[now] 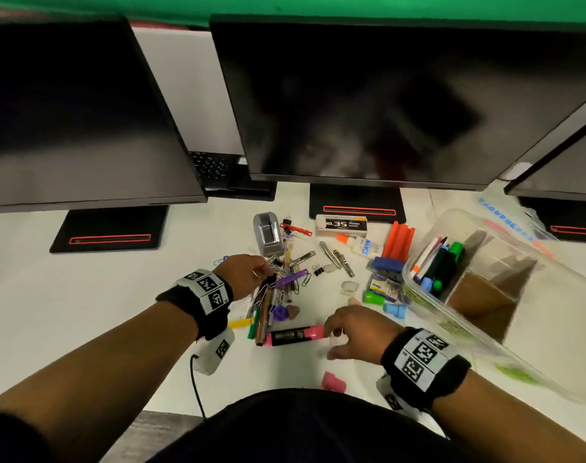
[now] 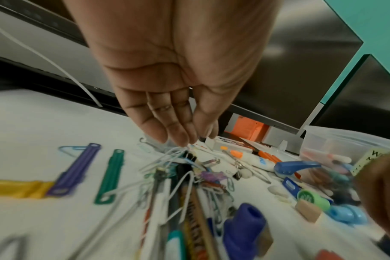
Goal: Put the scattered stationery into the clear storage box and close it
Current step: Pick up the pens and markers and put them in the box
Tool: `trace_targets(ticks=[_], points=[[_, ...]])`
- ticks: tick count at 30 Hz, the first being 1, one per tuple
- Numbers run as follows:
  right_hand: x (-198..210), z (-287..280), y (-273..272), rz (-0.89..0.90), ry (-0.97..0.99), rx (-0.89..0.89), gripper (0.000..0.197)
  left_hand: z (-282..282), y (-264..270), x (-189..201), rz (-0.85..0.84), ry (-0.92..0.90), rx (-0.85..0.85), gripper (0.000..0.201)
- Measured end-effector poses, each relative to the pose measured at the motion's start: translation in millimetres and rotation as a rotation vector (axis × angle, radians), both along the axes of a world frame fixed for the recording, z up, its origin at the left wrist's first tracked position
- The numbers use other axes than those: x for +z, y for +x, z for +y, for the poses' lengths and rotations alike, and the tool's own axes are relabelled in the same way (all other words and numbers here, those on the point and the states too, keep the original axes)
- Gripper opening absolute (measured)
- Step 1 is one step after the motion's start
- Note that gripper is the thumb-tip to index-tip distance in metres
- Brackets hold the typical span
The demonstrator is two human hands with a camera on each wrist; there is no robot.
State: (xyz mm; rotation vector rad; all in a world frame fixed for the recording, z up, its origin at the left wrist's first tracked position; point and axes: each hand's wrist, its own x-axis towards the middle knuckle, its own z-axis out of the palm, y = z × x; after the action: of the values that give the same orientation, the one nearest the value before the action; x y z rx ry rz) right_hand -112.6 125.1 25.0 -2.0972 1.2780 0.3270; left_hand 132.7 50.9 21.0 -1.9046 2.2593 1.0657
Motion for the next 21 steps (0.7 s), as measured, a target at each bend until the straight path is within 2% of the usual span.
trace_targets(ticks=[3,7,9,13,16,21], points=[[-21.6,12.4,15.1,0.093,0.093,0.146,0.049,4.5,20.1,-5.3,-0.022,0.017,-0.037,0.033],[-38.0,26.9,20.4,0.143,0.092,0.234,0.041,9.0,35.9,-11.8,-0.041,0.054,-0.082,0.031],[-42.0,26.7,22.8,0.12,0.063,0.184,0.033,10.9,38.5,-15.2,-0.041,0.068,-0.117,0.031],[-46.5,11.4,17.5,0.041,0.005,0.019,0.032,10.5,35.4,-17.2,-0.044,0.066,-0.165,0.031],[-41.6,-7.3,13.3,0.049,-0.138,-0.113,0.02,8.2,36.6,-18.2,-0.045,0.078,-0.181,0.03],[-49.5,-25.7,10.4,0.047,-0.313,-0.331,0.022,12.0,37.8,-24.0,-0.085,0.136,-0.258,0.022]])
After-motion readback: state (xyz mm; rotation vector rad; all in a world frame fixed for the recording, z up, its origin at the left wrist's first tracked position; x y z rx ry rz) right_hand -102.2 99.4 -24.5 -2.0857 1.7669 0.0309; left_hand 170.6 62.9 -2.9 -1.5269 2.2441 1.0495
